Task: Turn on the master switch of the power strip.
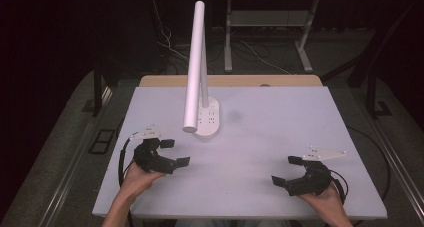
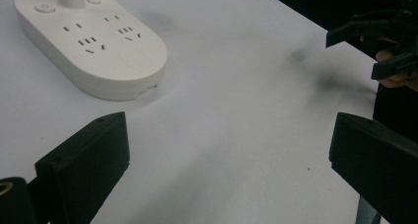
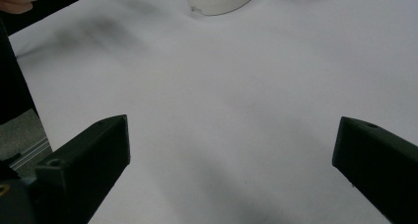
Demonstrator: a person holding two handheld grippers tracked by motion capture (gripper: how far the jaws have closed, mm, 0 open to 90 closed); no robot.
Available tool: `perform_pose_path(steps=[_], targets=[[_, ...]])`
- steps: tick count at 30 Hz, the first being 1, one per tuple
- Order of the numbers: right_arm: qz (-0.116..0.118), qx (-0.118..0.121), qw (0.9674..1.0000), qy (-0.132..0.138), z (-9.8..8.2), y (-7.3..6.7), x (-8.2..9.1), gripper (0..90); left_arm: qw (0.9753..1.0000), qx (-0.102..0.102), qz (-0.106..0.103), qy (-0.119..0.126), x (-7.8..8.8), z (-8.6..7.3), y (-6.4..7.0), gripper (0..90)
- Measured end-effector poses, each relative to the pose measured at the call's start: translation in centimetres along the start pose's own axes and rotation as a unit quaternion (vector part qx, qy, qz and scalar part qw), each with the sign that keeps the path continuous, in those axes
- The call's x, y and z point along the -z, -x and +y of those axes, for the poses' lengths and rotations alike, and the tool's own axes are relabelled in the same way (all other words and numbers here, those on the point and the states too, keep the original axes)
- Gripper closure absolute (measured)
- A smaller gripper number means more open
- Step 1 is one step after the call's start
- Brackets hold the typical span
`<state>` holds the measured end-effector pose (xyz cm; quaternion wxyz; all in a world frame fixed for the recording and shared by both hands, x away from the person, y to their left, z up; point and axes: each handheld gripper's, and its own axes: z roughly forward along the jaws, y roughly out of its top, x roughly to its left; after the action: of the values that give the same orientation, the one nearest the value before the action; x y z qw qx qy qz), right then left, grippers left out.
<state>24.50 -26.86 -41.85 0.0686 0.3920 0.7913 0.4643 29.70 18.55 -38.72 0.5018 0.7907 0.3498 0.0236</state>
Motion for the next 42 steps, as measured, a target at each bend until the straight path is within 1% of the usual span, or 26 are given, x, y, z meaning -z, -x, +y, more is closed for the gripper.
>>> perform_pose_path(steps=[3, 10, 17, 20, 23, 27, 32, 37, 42], targets=[[0.000, 0.001, 1.0000, 0.001, 0.0, 0.0, 0.0, 0.5, 1.0000, 0.000, 0.001, -0.002, 0.2, 0.4, -0.1, 1.0], [0.000, 0.001, 1.0000, 0.000, 0.0, 0.0, 0.0, 0.5, 1.0000, -0.006, 0.002, -0.003, 0.3, 1.3, -0.5, 1.2], [0.001, 0.000, 1.0000, -0.001, 0.0, 0.0, 0.0, 0.5, 0.9999, -0.008, 0.007, -0.009, 0.0, 2.1, -0.9, 1.5], [0.000, 0.003, 1.0000, -0.001, 0.0, 0.1, 0.0, 0.5, 0.9998, -0.013, 0.007, -0.010, -0.1, 2.4, -0.9, 1.6], [0.000, 0.003, 1.0000, -0.002, 0.0, 0.1, -0.1, 0.5, 0.9998, -0.012, 0.008, -0.011, -0.2, 2.7, -1.1, 1.9], [0.001, 0.002, 1.0000, -0.001, 0.0, 0.1, 0.0, 0.5, 0.9999, -0.008, 0.010, -0.009, -0.3, 3.0, -1.5, 2.0], [0.001, 0.001, 1.0000, -0.001, 0.0, 0.1, 0.0, 0.5, 0.9998, -0.006, 0.012, -0.015, -0.6, 3.5, -2.1, 2.0], [0.000, 0.002, 1.0000, -0.001, 0.0, 0.2, 0.0, 0.5, 0.9998, -0.008, 0.013, -0.016, -1.0, 4.2, -2.7, 2.2], [-0.001, 0.002, 1.0000, 0.001, 0.0, 0.2, 0.0, 0.5, 0.9994, -0.014, 0.016, -0.026, -1.3, 4.9, -3.1, 2.4]])
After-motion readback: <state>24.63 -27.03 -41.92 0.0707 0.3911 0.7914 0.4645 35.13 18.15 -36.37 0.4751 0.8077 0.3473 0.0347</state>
